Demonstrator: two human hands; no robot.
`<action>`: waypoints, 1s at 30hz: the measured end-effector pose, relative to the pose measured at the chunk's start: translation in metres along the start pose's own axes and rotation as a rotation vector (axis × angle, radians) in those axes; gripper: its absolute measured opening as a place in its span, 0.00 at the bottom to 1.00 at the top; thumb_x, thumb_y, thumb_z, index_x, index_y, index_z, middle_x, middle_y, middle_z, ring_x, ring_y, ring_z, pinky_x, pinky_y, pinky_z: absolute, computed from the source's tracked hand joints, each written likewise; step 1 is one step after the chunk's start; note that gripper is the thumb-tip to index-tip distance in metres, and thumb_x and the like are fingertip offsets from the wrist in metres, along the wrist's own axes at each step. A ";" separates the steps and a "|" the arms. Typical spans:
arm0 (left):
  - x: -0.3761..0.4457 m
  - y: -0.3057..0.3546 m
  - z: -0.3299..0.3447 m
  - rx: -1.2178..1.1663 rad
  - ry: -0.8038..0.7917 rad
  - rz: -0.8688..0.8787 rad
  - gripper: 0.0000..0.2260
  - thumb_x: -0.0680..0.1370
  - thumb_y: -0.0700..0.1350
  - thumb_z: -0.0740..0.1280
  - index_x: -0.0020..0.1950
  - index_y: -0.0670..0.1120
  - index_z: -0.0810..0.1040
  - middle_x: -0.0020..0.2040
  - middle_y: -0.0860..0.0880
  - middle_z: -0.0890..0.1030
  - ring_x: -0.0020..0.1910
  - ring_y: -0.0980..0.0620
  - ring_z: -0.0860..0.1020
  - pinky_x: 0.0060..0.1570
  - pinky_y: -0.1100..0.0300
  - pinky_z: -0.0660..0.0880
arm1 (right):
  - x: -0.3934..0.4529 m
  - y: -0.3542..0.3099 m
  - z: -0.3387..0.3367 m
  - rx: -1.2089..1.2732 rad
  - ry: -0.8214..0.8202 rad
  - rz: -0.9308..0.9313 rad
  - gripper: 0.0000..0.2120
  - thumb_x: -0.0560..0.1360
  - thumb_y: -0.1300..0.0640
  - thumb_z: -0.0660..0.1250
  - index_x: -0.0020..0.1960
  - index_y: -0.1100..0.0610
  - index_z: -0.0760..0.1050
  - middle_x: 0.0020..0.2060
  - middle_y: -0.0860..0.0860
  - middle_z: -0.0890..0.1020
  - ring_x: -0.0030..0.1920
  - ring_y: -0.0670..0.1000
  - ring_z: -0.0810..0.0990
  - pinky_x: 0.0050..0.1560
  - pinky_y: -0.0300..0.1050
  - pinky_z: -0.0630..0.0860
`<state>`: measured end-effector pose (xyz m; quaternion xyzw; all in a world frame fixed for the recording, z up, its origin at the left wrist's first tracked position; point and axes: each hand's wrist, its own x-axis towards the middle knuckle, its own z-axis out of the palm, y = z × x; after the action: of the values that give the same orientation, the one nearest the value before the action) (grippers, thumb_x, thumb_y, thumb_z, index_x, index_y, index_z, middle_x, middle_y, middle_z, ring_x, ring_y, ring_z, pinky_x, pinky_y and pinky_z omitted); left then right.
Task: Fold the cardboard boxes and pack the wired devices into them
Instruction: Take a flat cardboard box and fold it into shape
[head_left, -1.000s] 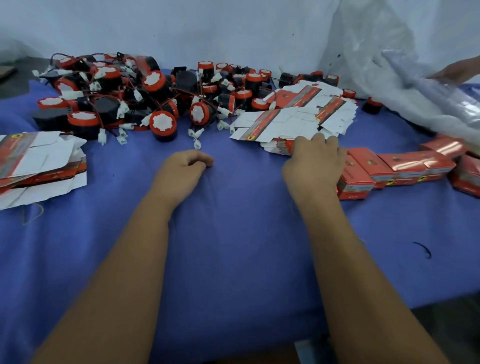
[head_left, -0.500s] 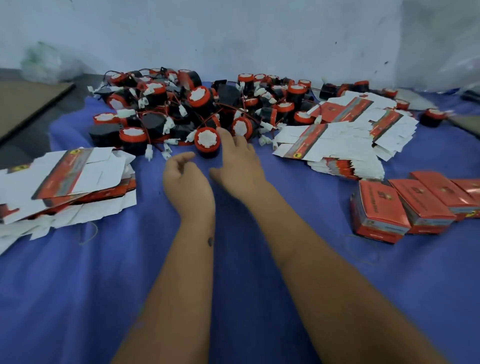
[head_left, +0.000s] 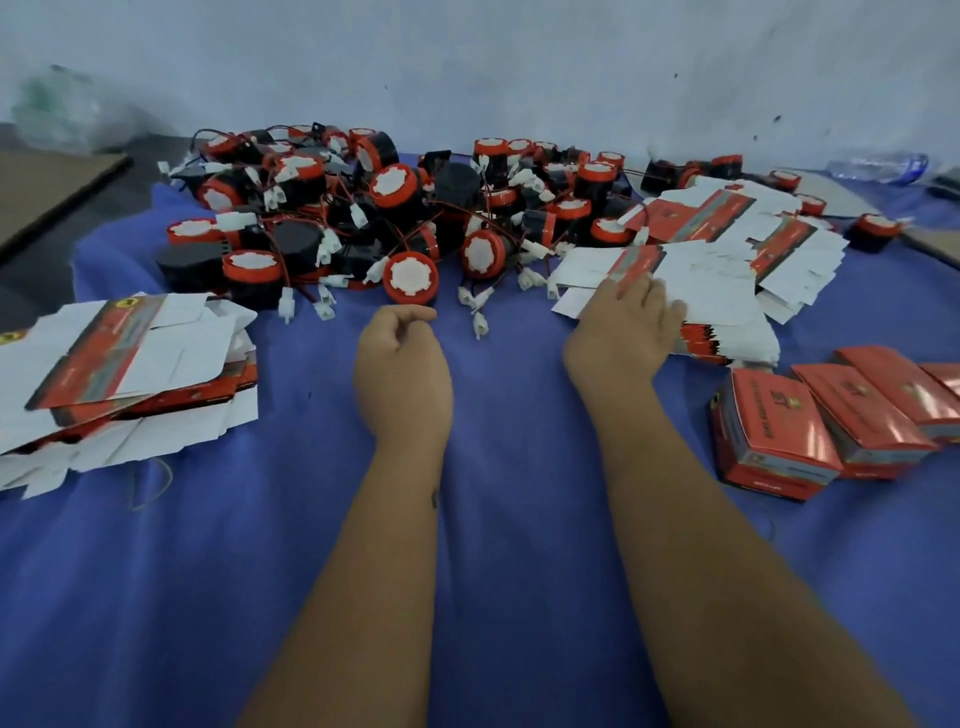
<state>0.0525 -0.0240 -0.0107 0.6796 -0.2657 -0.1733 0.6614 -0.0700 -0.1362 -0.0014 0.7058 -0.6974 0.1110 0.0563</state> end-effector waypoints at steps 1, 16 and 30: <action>-0.001 0.001 0.000 0.010 -0.012 0.011 0.14 0.81 0.40 0.58 0.43 0.57 0.76 0.29 0.53 0.69 0.23 0.54 0.59 0.28 0.56 0.60 | -0.002 0.004 -0.002 -0.002 0.044 -0.044 0.26 0.75 0.58 0.65 0.71 0.60 0.63 0.71 0.63 0.67 0.73 0.62 0.62 0.73 0.56 0.54; -0.008 0.009 -0.003 -0.281 -0.206 -0.045 0.06 0.79 0.37 0.63 0.50 0.43 0.80 0.44 0.50 0.83 0.43 0.52 0.80 0.43 0.57 0.77 | -0.090 -0.013 -0.014 0.675 0.259 -0.700 0.19 0.68 0.64 0.69 0.59 0.59 0.79 0.55 0.54 0.82 0.56 0.58 0.78 0.50 0.47 0.72; 0.010 0.004 -0.016 -0.479 -0.082 -0.204 0.12 0.76 0.35 0.59 0.54 0.46 0.77 0.42 0.50 0.82 0.37 0.52 0.82 0.34 0.58 0.75 | -0.072 0.008 -0.013 1.138 -0.203 -0.470 0.16 0.74 0.61 0.67 0.60 0.50 0.80 0.59 0.43 0.76 0.59 0.36 0.71 0.56 0.23 0.65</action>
<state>0.0698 -0.0168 -0.0043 0.5194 -0.1738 -0.3247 0.7711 -0.0795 -0.0637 -0.0066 0.7668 -0.3568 0.3821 -0.3724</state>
